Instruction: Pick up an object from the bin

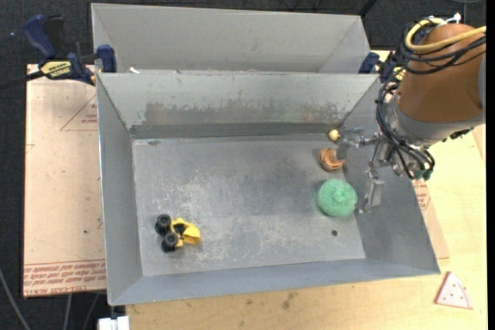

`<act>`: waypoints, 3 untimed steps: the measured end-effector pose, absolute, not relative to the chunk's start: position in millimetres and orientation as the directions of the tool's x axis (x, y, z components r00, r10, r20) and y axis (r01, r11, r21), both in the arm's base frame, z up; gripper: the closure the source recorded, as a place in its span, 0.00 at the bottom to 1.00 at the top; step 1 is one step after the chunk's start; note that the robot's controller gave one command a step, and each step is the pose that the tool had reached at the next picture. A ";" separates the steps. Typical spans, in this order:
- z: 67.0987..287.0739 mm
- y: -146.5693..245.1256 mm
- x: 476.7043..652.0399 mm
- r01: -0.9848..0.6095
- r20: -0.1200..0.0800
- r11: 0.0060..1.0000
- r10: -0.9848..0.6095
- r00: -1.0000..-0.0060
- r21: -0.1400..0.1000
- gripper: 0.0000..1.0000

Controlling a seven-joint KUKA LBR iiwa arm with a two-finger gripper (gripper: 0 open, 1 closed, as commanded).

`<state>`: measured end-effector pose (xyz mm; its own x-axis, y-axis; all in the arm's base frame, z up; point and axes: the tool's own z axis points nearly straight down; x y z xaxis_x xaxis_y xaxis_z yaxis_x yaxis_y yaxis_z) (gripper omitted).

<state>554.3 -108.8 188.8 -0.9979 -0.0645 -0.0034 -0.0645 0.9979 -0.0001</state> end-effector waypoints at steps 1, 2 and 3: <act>177.1 -106.3 595.2 -0.133 -0.005 0.991 -0.133 -0.991 -0.001 0.00; 151.1 -111.8 564.1 -0.184 -0.006 0.983 -0.184 -0.983 0.000 0.00; 114.8 -137.3 543.0 -0.217 -0.001 0.976 -0.217 -0.976 0.000 0.00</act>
Offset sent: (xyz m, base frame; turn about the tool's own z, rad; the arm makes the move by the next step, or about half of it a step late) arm -0.0378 -0.0117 -0.0582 -0.1506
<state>543.0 -137.3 114.8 -0.9761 -0.2173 -0.0014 -0.2173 0.9761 -0.0002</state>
